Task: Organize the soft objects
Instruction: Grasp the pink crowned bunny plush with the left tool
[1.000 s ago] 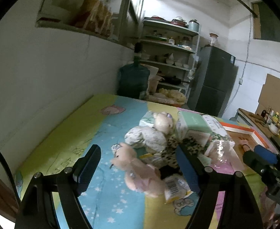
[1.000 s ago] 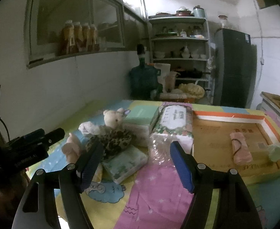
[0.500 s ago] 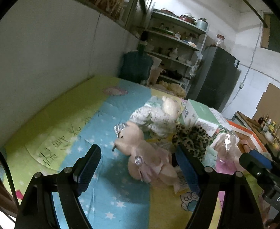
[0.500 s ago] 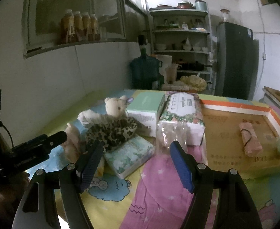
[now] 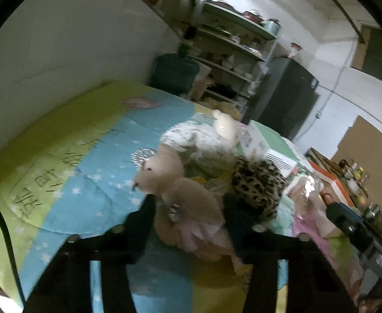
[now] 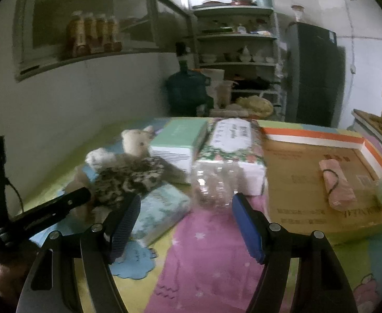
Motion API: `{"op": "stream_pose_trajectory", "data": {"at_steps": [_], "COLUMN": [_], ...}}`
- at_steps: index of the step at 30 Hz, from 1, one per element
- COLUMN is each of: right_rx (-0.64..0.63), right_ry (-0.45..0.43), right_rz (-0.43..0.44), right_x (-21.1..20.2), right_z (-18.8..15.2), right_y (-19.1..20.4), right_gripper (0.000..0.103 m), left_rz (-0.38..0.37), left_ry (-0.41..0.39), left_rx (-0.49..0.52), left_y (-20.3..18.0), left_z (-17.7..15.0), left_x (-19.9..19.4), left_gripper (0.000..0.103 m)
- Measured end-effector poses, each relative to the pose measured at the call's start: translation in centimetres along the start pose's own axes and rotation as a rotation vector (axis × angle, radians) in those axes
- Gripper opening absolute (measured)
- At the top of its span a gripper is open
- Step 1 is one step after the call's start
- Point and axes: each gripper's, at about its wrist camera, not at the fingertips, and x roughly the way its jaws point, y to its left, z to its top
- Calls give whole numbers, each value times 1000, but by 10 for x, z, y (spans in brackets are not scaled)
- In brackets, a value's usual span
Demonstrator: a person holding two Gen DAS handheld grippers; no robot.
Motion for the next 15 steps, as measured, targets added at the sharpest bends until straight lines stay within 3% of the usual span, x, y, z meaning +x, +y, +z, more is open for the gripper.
{"op": "stream_pose_trajectory", "data": {"at_steps": [7, 15], "right_rx": [20, 27], "right_ry": [56, 137], "right_rz": [-33, -44], "right_x": [23, 51], "right_z": [4, 8], "right_y": [-15, -19], "right_gripper": [74, 74], "left_rz": [-47, -57], "left_ry": [-18, -44], "left_rx": [25, 35], "left_y": [-1, 6], "left_z": [3, 9], "left_x": [1, -6], "left_gripper": [34, 32]}}
